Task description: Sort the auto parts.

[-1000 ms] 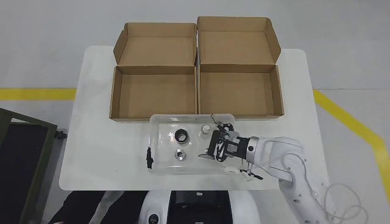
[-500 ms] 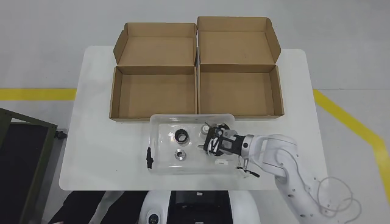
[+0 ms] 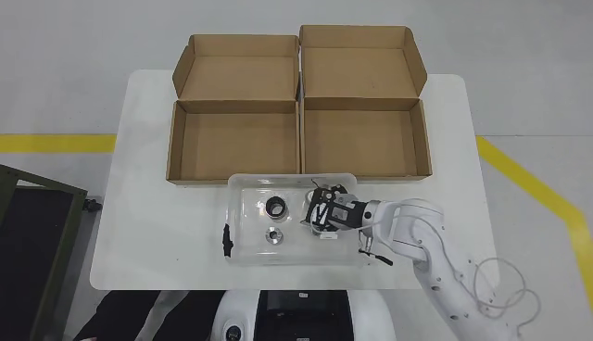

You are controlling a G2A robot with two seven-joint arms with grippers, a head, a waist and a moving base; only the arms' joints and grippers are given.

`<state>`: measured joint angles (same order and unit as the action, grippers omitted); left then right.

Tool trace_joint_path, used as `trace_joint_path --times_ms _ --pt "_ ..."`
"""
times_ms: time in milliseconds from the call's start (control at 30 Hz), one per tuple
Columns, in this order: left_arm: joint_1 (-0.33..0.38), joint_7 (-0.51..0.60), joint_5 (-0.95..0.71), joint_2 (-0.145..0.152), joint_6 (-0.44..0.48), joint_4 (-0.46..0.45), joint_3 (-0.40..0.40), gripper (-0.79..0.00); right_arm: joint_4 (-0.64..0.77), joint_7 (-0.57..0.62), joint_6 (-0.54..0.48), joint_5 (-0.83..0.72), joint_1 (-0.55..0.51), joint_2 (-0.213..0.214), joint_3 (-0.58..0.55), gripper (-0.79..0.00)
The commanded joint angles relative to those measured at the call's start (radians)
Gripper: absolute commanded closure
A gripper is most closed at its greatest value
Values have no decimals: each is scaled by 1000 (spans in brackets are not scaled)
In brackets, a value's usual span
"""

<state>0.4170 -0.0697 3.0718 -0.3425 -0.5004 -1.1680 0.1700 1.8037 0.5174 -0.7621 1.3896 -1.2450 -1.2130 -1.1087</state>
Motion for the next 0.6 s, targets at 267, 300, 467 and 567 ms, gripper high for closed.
trace_joint_path --times_ms 267,300,467,567 --pt "0 0 0 0 0 0 0 -785 -17 -2 2 -9 18 4 17 -40" --pt "0 0 0 0 0 0 0 -785 -17 -6 -7 -19 17 5 16 0" --pt "0 0 0 0 0 0 0 -785 44 -5 -28 -37 -3 14 -5 0" --pt "0 0 0 0 0 0 0 -785 92 -16 -46 -62 -23 21 -26 0"
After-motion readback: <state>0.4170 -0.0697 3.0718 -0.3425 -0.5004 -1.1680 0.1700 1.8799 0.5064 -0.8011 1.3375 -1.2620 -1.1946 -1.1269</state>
